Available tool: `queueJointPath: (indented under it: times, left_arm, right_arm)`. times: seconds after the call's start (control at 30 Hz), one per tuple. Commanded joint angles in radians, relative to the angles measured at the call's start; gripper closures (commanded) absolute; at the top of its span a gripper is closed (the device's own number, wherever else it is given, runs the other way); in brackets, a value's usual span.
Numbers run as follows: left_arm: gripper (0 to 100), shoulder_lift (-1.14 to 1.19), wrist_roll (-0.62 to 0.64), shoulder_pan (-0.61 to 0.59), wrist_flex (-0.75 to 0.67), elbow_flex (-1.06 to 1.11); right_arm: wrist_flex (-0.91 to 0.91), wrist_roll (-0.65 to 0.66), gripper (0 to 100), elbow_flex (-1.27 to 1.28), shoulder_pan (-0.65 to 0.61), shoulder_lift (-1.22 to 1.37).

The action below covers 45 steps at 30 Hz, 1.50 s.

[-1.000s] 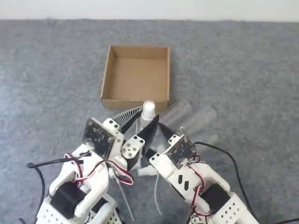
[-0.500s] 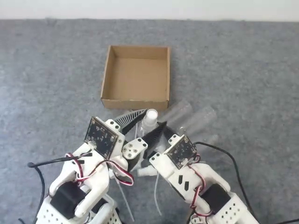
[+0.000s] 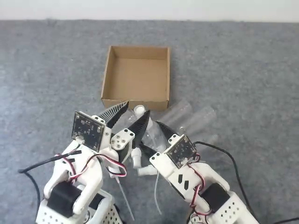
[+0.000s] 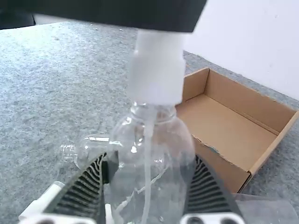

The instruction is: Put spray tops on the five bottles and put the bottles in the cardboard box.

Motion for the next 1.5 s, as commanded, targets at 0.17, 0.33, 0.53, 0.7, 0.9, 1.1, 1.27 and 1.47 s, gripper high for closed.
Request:
queueJointPath:
  times: [0.17, 0.33, 0.53, 0.7, 0.9, 1.1, 1.27, 1.47]
  left_arm:
    - [82, -0.009, -0.003, -0.012, 0.097, -0.166]
    - [82, -0.009, -0.003, -0.023, 0.089, -0.173]
    - [87, -0.009, 0.052, -0.196, 0.035, -0.173]
    - [87, -0.009, 0.052, -0.229, 0.038, -0.162]
    - [87, -0.008, 0.052, -0.229, 0.006, -0.074]
    - [87, -0.006, 0.049, -0.229, -0.037, 0.001]
    - [87, -0.006, 0.041, -0.181, -0.037, 0.044]
    - [87, -0.006, -0.058, -0.005, -0.032, 0.094]
  right_arm:
    - [-0.019, -0.008, 95.8, -0.048, 0.018, -0.018]
    - [-0.019, -0.008, 95.8, -0.034, 0.018, -0.018]
    - [-0.019, -0.008, 95.8, -0.034, 0.018, -0.018]
    - [-0.019, -0.006, 99.3, -0.041, 0.018, -0.019]
    - [-0.025, -0.006, 99.3, -0.043, 0.018, -0.019]
    - [-0.021, -0.008, 99.3, -0.087, 0.013, -0.019]
    - [-0.021, -0.008, 99.3, -0.091, 0.012, -0.019]
    - [-0.022, -0.008, 99.3, -0.091, 0.010, -0.019]
